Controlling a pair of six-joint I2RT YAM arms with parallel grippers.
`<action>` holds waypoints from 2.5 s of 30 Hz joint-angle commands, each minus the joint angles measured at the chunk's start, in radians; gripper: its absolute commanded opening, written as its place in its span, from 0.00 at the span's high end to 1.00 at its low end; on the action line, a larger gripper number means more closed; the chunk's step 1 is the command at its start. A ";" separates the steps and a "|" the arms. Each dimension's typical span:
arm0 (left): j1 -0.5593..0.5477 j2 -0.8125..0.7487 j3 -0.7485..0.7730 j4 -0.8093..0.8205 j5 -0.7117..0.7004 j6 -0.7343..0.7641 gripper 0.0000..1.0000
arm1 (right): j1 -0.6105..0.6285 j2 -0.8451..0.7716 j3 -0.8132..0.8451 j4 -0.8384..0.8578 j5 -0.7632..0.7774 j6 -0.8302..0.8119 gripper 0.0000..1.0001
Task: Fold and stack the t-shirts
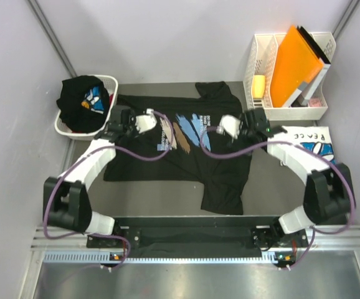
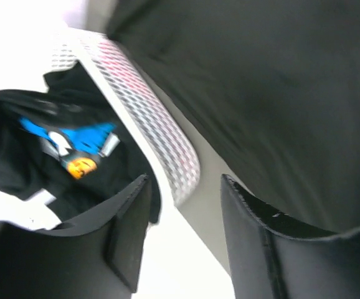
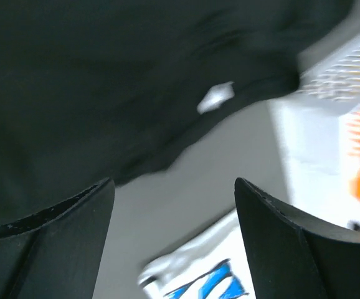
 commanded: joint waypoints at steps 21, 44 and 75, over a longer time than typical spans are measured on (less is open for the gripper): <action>0.043 -0.043 -0.121 -0.194 0.212 -0.108 1.00 | 0.265 -0.262 -0.234 -0.189 0.104 -0.097 0.98; 0.109 0.216 0.151 -0.475 -0.019 -0.335 1.00 | 0.137 -0.001 -0.189 -0.009 0.084 0.030 1.00; 0.164 0.284 0.107 -0.427 0.023 -0.408 1.00 | 0.138 0.115 -0.086 0.015 0.073 0.091 1.00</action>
